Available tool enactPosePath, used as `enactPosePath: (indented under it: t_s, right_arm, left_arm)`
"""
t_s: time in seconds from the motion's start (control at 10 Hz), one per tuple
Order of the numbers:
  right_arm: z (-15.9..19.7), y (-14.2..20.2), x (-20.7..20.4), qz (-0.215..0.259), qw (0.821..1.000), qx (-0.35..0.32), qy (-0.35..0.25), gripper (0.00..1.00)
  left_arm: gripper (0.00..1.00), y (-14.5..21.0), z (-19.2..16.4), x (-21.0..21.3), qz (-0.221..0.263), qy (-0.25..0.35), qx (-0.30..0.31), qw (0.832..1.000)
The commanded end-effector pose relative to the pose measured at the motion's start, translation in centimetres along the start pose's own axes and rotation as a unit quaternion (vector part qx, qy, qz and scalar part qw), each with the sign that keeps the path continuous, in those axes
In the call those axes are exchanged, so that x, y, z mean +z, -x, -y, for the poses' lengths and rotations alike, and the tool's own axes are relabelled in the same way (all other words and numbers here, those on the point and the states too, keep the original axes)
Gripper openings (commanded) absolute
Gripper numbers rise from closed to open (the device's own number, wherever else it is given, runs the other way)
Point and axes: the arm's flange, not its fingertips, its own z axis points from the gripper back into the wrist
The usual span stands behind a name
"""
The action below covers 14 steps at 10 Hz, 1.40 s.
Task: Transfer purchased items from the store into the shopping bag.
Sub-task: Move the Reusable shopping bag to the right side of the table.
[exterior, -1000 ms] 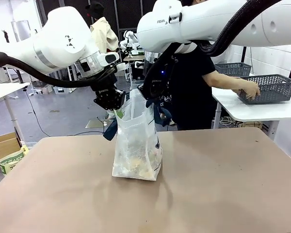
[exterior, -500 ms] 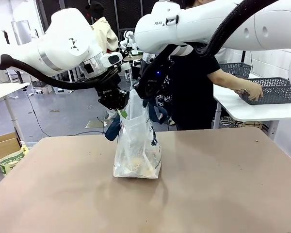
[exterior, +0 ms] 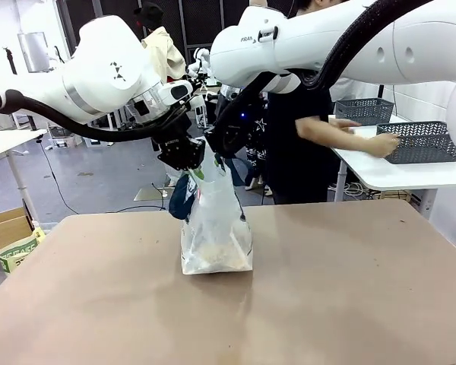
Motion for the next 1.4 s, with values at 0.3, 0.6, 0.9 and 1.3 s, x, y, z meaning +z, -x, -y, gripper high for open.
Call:
enactPosePath:
  t_s: [0.3,0.6,0.9,1.3]
  right_arm:
    - [-0.4,-0.4,-0.8,0.019,0.999,-0.035,-0.036,0.00]
    - [-0.4,-0.5,-0.8,0.022,0.998,-0.046,-0.041,0.00]
    - [-0.4,-0.5,-0.8,0.023,0.997,-0.062,-0.044,0.00]
    - [-0.3,-0.7,-1.0,0.022,0.996,-0.076,-0.043,0.00]
  left_arm:
    - [0.00,-0.3,-0.3,0.0,0.042,0.020,0.004,0.999]
    - [0.00,-0.5,-0.9,-0.2,0.044,0.016,0.005,0.999]
    - [0.00,-0.3,-1.1,-0.1,0.051,0.019,-0.026,0.998]
    - [0.58,0.5,-1.2,0.4,0.068,0.048,-0.031,0.996]
